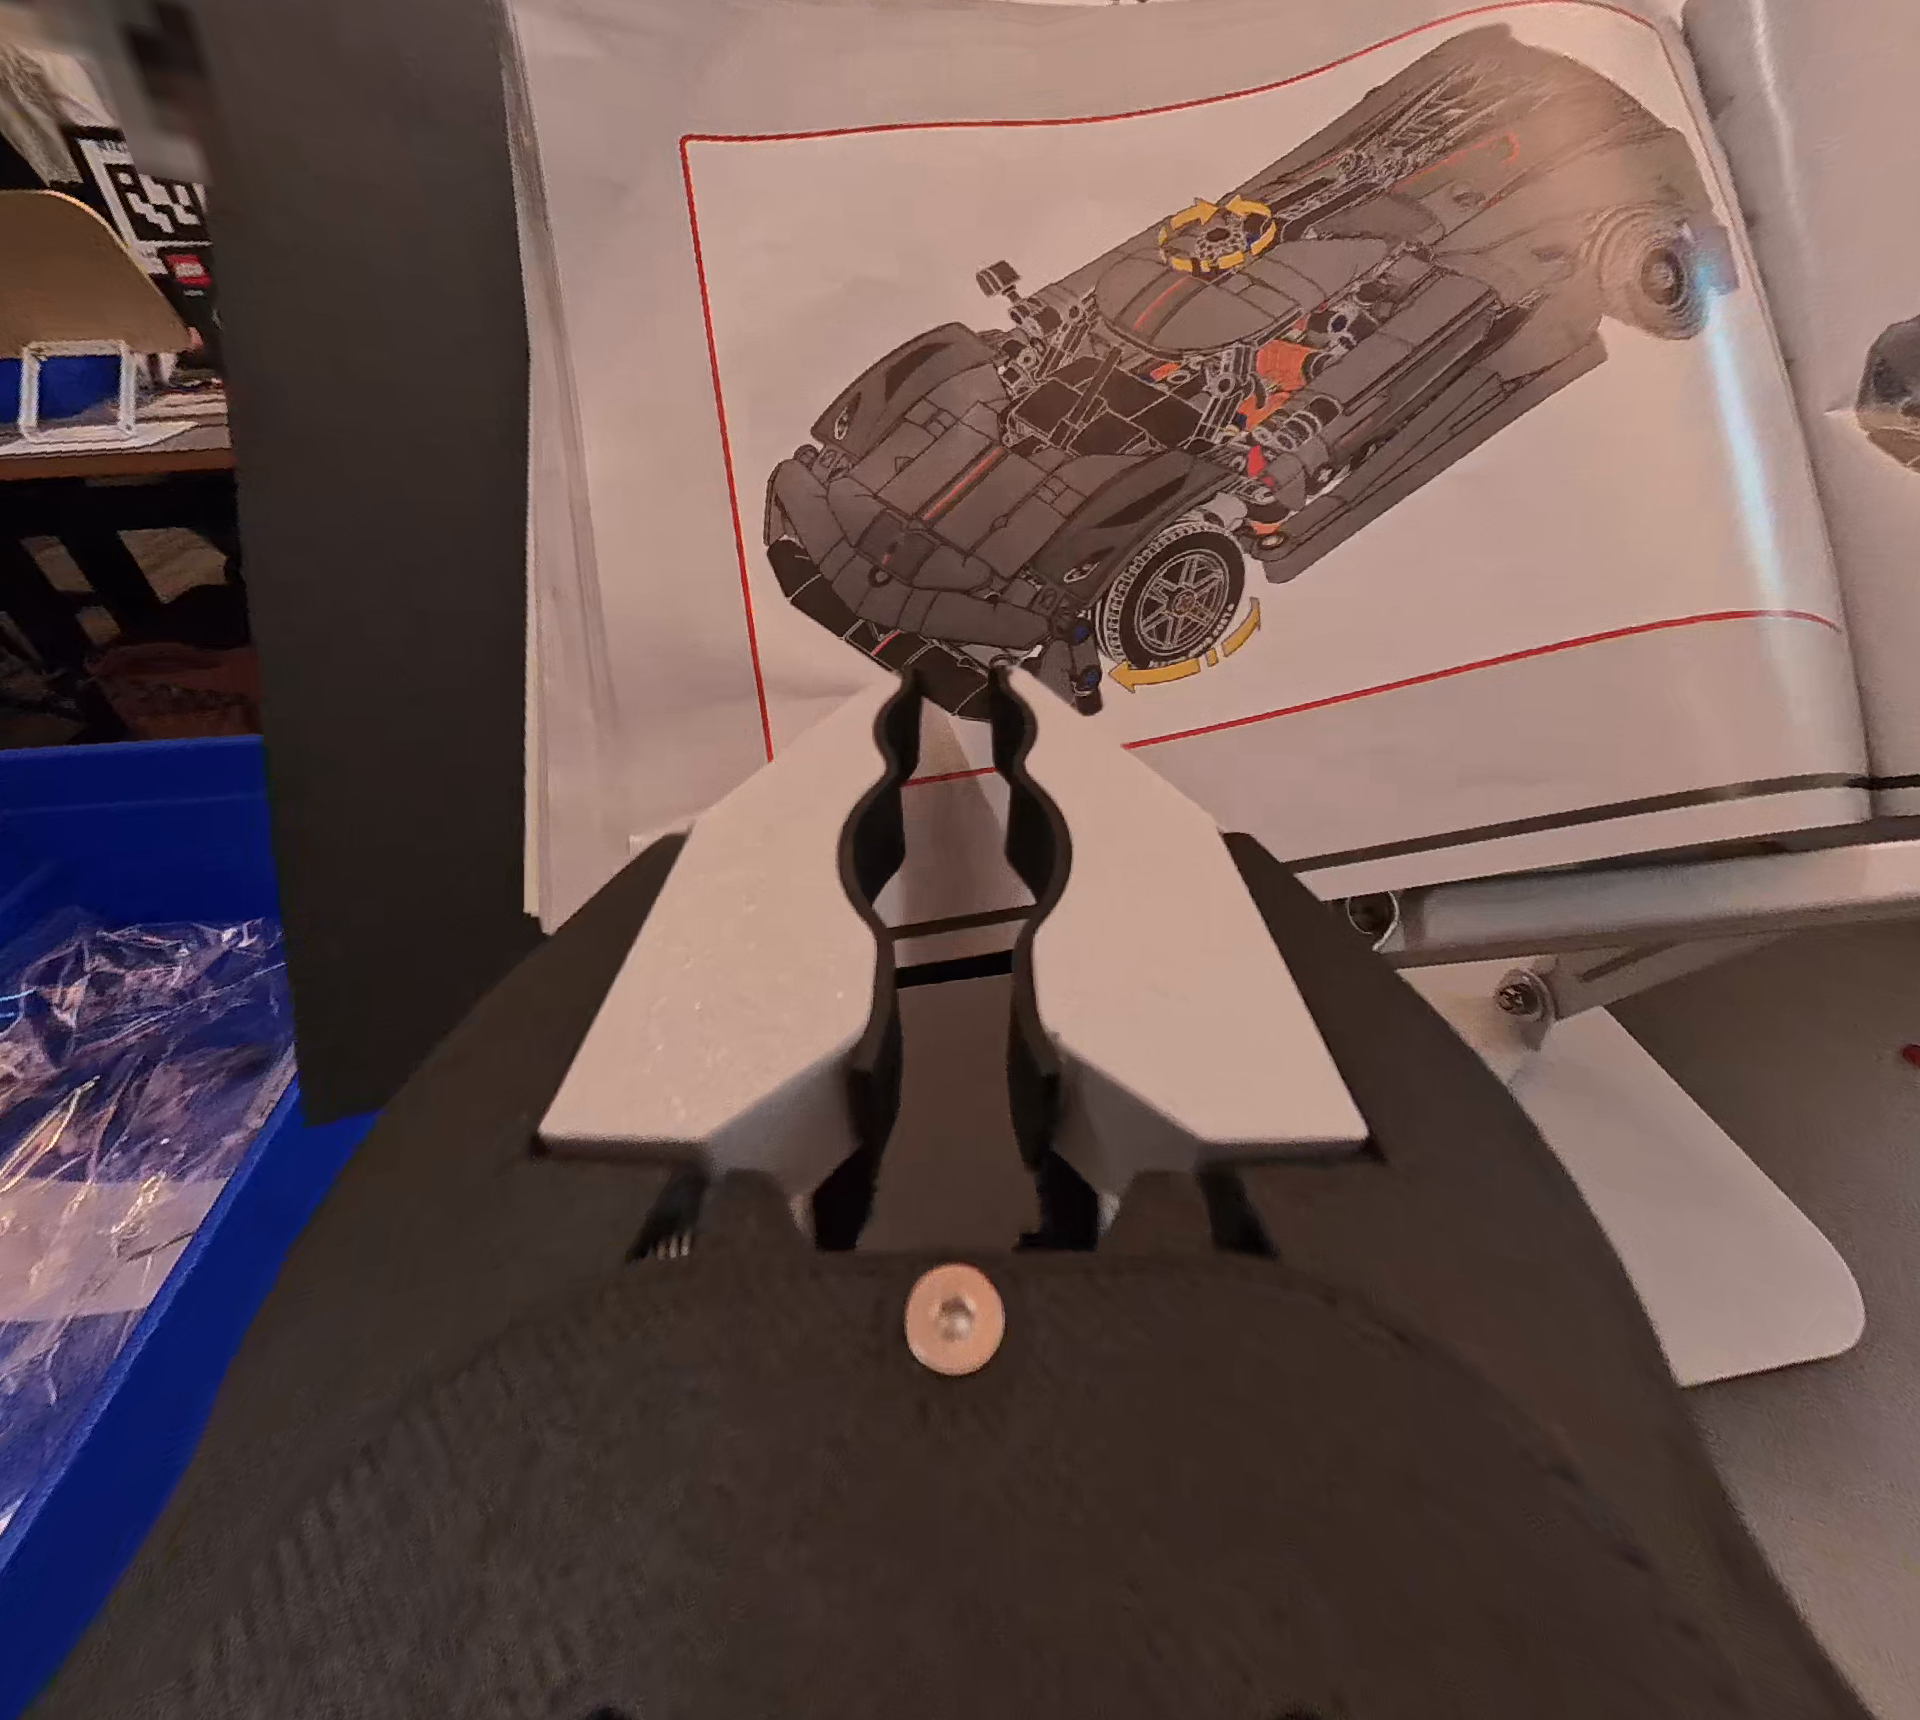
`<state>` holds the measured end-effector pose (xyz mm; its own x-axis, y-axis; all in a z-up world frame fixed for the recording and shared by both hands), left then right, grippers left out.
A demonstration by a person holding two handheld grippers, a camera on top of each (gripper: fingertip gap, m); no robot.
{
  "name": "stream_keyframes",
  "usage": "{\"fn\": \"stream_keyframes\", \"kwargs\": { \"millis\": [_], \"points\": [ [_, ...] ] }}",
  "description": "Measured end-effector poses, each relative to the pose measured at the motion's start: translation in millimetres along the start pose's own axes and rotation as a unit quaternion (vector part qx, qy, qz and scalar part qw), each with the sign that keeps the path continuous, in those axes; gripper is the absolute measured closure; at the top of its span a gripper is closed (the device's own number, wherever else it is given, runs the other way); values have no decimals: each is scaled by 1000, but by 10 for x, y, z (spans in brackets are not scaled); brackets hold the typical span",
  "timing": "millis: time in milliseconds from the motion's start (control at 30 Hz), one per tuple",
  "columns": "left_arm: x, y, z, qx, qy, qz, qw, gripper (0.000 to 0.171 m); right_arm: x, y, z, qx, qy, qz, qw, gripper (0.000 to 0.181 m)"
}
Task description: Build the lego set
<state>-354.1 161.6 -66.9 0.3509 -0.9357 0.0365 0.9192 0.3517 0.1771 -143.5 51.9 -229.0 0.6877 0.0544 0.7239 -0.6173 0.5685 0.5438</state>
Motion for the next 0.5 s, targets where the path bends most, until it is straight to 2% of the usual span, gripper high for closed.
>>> {"fn": "stream_keyframes", "kwargs": {
  "millis": [67, 333, 500],
  "points": [
    [-6, 17, -6, -5, -2, -6, 1000, 171, 1, -1, 1, 1, -1, 0, 1000, 143],
    [3, 101, -4, -7, 3, -25, 1000, 171, 12, 7, -11, 1, -4, -2, 1000, 143],
    [82, 93, 117, -1, 29, -26, 999, 171, 21, 12, -10, 1, -4, -4, 1000, 143]
  ]
}}
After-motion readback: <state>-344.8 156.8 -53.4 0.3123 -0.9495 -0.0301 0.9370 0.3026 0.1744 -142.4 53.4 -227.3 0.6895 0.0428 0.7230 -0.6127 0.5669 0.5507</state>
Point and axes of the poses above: each gripper's, where its closed fingertips meet, x back along the fingers, z out of its top, y = z × x across the jaws, the point moved 5 cm from there along x, back along the fingers, and after that the axes turned 11 degrees about x, right-handed, at the moved point
